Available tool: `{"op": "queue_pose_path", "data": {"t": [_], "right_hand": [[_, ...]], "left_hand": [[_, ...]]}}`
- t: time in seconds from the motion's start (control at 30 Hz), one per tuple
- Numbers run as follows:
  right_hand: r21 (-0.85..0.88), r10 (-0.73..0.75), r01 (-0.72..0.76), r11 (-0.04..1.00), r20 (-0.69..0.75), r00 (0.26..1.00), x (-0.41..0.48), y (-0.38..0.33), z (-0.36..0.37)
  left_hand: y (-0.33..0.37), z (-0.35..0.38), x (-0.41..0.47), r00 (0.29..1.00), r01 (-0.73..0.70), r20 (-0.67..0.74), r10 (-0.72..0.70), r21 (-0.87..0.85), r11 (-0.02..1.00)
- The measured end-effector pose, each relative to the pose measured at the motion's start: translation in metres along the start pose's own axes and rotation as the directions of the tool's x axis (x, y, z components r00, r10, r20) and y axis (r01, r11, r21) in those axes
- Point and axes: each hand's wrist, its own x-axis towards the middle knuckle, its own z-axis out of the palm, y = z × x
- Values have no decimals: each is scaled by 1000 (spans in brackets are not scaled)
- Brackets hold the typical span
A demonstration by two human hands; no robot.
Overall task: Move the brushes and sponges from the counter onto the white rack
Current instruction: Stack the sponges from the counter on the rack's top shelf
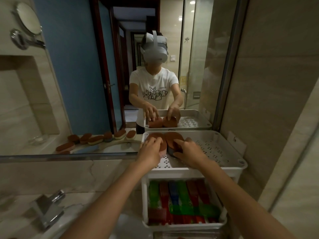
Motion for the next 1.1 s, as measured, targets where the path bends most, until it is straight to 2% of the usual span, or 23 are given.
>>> {"op": "queue_pose_path", "data": {"t": [0.3, 0.47, 0.53, 0.63, 0.73, 0.83, 0.93, 1.03, 1.1], "right_hand": [[-182, 43, -31, 983, 61, 997, -2, -3, 1], [-174, 114, -99, 980, 78, 990, -5, -8, 0], [-143, 105, -102, 984, 15, 994, -12, -12, -1], [-58, 13, -25, 998, -196, 981, -26, -21, -5], [162, -47, 117, 980, -385, 922, -58, -43, -4], [355, -13, 191, 915, -448, 894, -99, -76, 10], [527, 19, 174, 832, -341, 940, -139, -108, 47], [574, 21, 49, 817, -115, 993, -178, -137, 100], [577, 27, -52, 815, 53, 998, -206, -152, 137]], "left_hand": [[6, -2, -4, 999, 42, 16, -43, 63, 997], [9, -7, -6, 996, 74, 49, -78, 74, 994], [10, -11, -10, 994, 84, 60, -87, 51, 995], [12, -20, -17, 995, 93, -37, -93, 2, 996], [6, -34, -45, 982, 83, -162, -98, -95, 992], [-9, -44, -92, 955, 100, -250, -158, -228, 968], [-37, -30, -147, 946, 181, -218, -242, -264, 947], [-76, -2, -212, 902, 365, -116, -416, -314, 877], [-106, 21, -257, 848, 497, -25, -529, -308, 811]]}}
